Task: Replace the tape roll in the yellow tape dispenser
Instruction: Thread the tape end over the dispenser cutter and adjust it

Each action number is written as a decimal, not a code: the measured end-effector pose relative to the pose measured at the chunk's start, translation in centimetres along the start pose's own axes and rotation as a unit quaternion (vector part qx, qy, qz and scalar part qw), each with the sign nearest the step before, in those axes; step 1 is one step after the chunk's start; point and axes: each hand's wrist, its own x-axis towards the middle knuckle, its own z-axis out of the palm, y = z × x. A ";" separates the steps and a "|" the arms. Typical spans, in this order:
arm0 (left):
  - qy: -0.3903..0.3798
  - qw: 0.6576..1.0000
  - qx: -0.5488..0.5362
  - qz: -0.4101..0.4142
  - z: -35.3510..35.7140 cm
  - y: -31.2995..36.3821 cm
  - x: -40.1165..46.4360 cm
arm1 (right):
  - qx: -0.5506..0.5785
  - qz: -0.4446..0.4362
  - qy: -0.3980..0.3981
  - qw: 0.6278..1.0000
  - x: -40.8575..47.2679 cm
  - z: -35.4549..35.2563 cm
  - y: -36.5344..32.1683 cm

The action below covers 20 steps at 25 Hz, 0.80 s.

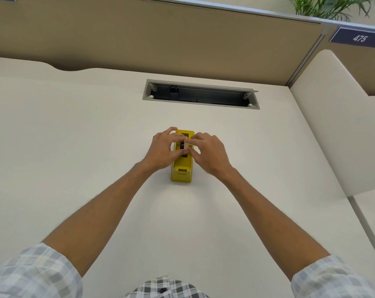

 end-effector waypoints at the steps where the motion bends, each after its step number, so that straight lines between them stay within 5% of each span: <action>1: 0.000 1.000 0.000 0.000 0.0 0.0 0.0 | -0.005 -0.004 0.002 1.000 0.0 0.0 0.0; 9: 0.011 1.000 -0.011 0.012 0.2 -0.3 0.0 | -0.066 -0.053 0.031 0.996 -0.9 0.5 0.0; 20: 0.010 1.000 -0.008 -0.001 0.3 -0.3 -0.1 | -0.035 -0.005 0.049 0.998 -1.5 0.9 0.0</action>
